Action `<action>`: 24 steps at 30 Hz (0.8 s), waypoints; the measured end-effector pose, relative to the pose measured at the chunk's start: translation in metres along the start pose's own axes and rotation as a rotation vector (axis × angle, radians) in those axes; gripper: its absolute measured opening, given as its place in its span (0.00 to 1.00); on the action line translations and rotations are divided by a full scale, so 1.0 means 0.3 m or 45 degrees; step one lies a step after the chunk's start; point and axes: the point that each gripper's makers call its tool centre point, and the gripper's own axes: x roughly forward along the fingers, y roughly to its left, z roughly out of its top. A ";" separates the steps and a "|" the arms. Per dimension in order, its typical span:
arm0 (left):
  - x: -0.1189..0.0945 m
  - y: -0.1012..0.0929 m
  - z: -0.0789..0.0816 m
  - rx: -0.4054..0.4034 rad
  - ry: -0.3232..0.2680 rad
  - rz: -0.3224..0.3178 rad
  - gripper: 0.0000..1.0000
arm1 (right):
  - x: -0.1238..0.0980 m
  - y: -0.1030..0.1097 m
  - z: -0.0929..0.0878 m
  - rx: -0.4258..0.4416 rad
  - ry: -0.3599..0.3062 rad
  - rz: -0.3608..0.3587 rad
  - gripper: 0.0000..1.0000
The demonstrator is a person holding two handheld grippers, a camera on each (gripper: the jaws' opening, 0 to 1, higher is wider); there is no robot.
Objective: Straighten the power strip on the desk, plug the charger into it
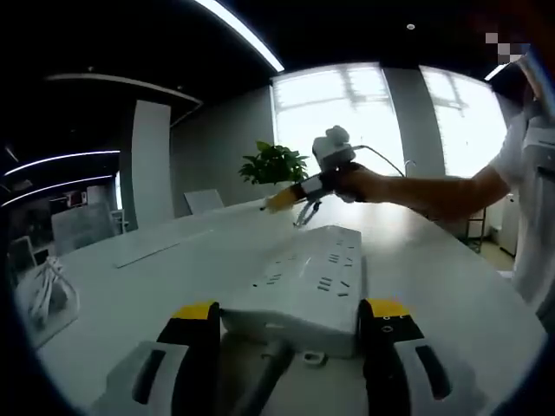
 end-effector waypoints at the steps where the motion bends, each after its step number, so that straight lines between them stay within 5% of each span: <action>1: 0.000 0.001 0.000 0.000 0.000 0.000 0.68 | -0.004 0.005 0.000 -0.013 0.008 -0.001 0.27; 24: 0.004 0.007 0.000 -0.001 0.001 0.003 0.68 | -0.106 0.010 -0.017 0.010 0.102 0.015 0.27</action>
